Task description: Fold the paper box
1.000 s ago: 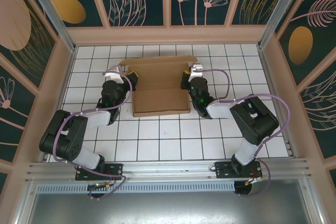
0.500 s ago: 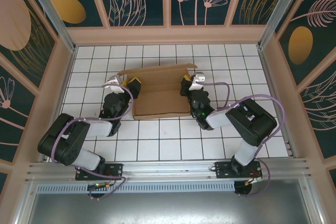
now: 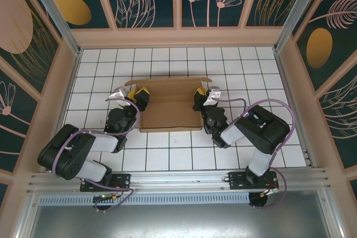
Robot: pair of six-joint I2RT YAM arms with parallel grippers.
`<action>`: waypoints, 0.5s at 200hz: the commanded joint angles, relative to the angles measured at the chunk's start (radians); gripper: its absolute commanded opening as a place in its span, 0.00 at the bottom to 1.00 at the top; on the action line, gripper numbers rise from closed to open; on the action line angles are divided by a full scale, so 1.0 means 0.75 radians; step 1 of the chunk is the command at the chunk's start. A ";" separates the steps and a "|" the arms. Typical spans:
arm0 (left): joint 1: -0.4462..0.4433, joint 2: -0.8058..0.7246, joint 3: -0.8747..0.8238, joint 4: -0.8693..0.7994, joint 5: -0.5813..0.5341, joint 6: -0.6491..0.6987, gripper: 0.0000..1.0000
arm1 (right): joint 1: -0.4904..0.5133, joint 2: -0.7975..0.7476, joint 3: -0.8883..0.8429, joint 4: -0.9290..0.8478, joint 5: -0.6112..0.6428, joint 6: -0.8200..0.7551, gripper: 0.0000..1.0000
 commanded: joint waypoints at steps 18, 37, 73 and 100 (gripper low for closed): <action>-0.019 -0.230 -0.006 -0.218 -0.030 0.097 0.63 | 0.018 -0.035 -0.055 0.128 0.051 -0.055 0.03; -0.018 -0.348 -0.032 -0.336 -0.096 0.227 0.64 | 0.004 -0.066 -0.079 0.125 0.048 -0.118 0.01; -0.017 -0.365 0.015 -0.509 -0.024 0.423 0.64 | -0.013 -0.112 -0.097 0.081 -0.034 -0.308 0.00; -0.017 -0.343 0.055 -0.578 0.055 0.514 0.59 | -0.038 -0.184 -0.077 -0.071 -0.140 -0.440 0.00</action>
